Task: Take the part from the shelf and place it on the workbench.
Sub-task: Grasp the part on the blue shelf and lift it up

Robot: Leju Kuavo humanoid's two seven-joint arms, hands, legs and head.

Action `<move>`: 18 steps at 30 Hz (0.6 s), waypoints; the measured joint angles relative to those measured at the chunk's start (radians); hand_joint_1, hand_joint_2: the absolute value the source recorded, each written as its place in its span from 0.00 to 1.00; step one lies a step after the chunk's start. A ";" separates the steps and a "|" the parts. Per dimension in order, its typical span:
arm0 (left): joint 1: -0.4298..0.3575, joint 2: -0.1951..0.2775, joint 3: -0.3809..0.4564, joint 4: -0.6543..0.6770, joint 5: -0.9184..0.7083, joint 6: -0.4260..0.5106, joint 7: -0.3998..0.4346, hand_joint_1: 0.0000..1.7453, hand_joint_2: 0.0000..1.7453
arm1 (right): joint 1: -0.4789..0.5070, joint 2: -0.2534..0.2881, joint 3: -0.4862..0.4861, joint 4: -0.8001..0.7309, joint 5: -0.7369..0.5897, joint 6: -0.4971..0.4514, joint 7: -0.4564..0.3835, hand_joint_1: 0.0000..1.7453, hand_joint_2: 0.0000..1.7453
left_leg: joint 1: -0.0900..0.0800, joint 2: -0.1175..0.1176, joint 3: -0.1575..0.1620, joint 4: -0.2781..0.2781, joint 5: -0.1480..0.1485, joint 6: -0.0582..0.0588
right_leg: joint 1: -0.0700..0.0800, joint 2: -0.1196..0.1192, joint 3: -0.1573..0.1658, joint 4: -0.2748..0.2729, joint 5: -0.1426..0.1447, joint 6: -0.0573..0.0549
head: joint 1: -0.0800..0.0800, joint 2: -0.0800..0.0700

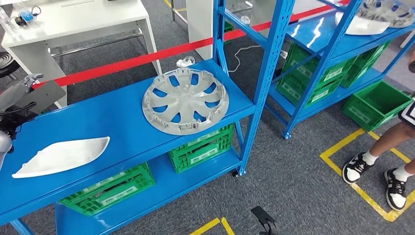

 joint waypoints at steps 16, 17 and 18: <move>-0.006 0.014 0.000 -0.002 0.062 -0.109 -0.057 0.00 1.00 | -0.009 -0.001 0.000 0.000 0.005 0.000 -0.001 0.00 1.00 | 0.005 0.020 -0.080 -0.014 0.072 -0.019 | -0.005 0.000 0.097 -0.018 -0.057 -0.013 | -0.010 0.000; -0.006 0.015 -0.001 -0.002 0.062 -0.119 -0.064 0.00 1.00 | -0.009 -0.001 0.000 0.000 0.005 0.000 -0.001 0.00 1.00 | 0.005 0.020 -0.076 -0.018 0.072 -0.014 | -0.004 0.000 0.097 -0.020 -0.059 -0.007 | -0.011 0.000; -0.006 0.015 -0.002 -0.003 0.063 -0.127 -0.071 0.00 1.00 | -0.009 -0.001 -0.001 0.000 0.005 0.000 0.000 0.00 1.00 | 0.007 0.020 -0.072 -0.022 0.079 -0.008 | -0.004 -0.001 0.097 -0.019 -0.062 -0.001 | -0.011 0.000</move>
